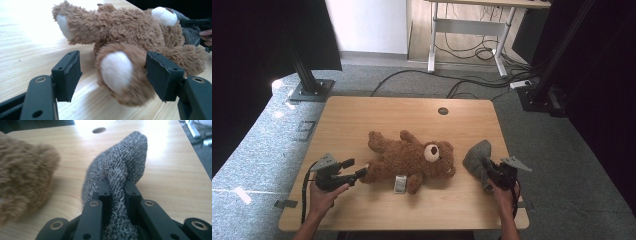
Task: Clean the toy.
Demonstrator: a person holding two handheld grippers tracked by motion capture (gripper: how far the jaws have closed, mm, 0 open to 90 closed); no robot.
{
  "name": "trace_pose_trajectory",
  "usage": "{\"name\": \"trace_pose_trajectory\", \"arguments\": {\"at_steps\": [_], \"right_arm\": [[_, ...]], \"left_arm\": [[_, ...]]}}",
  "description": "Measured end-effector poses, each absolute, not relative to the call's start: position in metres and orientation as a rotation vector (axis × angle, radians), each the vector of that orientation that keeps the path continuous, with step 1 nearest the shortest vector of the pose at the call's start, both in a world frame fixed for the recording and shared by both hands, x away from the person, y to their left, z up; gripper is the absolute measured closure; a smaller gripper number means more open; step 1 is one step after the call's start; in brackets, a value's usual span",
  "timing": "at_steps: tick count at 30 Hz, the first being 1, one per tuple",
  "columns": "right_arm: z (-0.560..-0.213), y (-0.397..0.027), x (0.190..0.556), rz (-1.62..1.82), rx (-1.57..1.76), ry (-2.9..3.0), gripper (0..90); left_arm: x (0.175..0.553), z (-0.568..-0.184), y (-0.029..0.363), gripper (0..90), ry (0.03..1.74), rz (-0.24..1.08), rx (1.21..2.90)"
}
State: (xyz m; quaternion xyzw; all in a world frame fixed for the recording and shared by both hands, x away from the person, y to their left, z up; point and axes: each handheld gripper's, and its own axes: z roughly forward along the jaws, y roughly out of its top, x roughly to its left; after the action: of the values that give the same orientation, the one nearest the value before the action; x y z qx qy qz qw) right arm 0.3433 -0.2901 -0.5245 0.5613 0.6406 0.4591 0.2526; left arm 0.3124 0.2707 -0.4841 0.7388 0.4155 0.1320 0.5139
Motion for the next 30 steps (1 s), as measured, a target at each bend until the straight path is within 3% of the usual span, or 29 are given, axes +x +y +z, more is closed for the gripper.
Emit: {"name": "trace_pose_trajectory", "arguments": {"at_steps": [17, 24, 30], "right_arm": [[-0.542, -0.3, 0.352, 1.055, 1.659, 1.764, 69.1], [-0.535, -0.304, 0.35, 1.069, 1.708, 1.672, 40.5], [-0.514, -0.296, 0.339, 1.174, 1.622, 1.674, 38.2]], "left_arm": [[0.314, -0.489, 0.267, 30.9, 1.011, 0.304, 1.787], [0.314, -0.49, 0.263, 31.1, 1.006, 0.299, 1.801], [0.316, -0.492, 0.256, 31.3, 0.994, 0.285, 1.818]]}}
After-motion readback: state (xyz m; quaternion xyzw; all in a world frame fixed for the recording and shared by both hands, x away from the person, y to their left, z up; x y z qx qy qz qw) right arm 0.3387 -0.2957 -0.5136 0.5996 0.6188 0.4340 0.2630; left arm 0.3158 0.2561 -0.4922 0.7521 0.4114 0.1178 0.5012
